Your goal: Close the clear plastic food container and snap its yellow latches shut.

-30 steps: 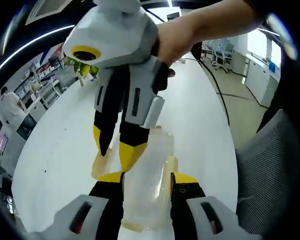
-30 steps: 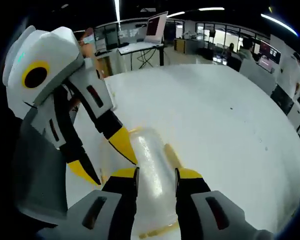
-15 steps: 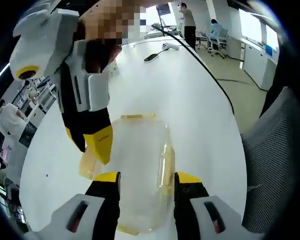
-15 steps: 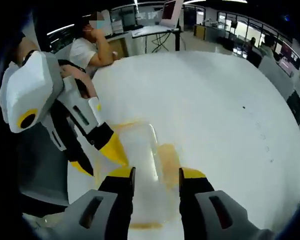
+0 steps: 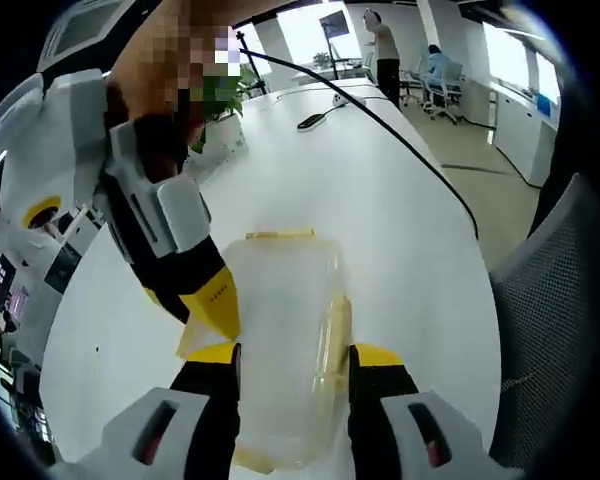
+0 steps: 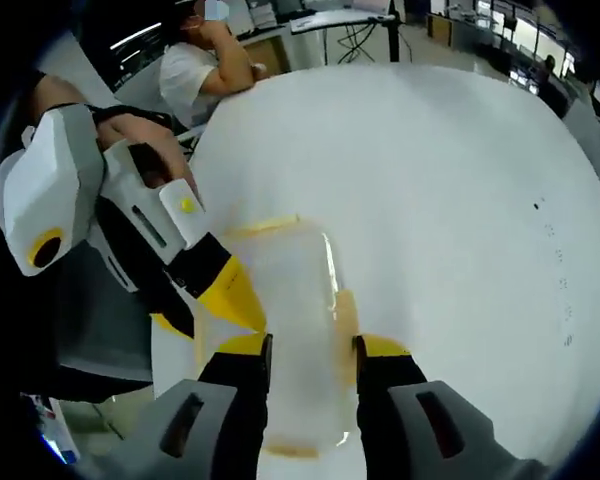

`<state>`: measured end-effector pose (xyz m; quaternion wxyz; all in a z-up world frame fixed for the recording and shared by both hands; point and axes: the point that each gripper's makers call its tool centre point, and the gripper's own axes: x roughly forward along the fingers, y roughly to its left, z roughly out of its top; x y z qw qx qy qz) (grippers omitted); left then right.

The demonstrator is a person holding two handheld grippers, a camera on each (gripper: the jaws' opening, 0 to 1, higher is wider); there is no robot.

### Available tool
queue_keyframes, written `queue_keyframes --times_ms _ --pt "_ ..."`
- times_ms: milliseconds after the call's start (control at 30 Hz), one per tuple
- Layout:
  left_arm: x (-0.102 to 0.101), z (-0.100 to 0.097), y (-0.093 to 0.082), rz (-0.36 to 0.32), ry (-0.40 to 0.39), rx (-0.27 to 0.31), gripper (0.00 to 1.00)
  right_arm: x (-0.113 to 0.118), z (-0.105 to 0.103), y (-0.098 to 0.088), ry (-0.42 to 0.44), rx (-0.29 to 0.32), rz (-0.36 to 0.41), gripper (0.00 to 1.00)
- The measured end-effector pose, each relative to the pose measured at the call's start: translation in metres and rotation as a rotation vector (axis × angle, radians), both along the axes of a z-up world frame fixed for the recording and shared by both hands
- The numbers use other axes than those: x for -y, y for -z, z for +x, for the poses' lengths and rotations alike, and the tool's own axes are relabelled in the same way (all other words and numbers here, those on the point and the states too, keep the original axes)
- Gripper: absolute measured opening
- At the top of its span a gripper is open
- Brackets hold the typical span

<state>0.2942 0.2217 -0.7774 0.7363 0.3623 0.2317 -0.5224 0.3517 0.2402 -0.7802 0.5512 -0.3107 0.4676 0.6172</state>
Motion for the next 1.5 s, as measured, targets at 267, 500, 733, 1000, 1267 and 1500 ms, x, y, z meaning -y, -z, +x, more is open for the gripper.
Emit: queue_keyframes --times_ms 267,500,733,1000,1267,1500 --pt "0.000 0.001 0.001 0.010 -0.004 0.006 0.36 -0.001 -0.001 0.004 -0.084 -0.038 -0.109 0.31" --pt "-0.001 0.002 0.002 0.002 -0.009 0.013 0.35 0.000 -0.002 0.005 -0.138 -0.063 -0.134 0.30" --pt "-0.002 0.004 0.002 -0.042 -0.006 0.007 0.33 0.000 -0.003 0.007 -0.149 -0.085 -0.147 0.29" --pt "-0.002 0.002 0.000 -0.070 0.012 -0.007 0.30 0.006 -0.008 0.007 -0.158 -0.110 -0.202 0.28" --pt "-0.001 0.002 0.001 -0.052 -0.002 0.003 0.31 0.001 -0.007 0.004 -0.152 -0.065 -0.213 0.29" --pt "-0.001 0.003 -0.001 -0.033 0.008 0.003 0.32 -0.004 -0.003 0.002 -0.132 0.013 -0.182 0.29"
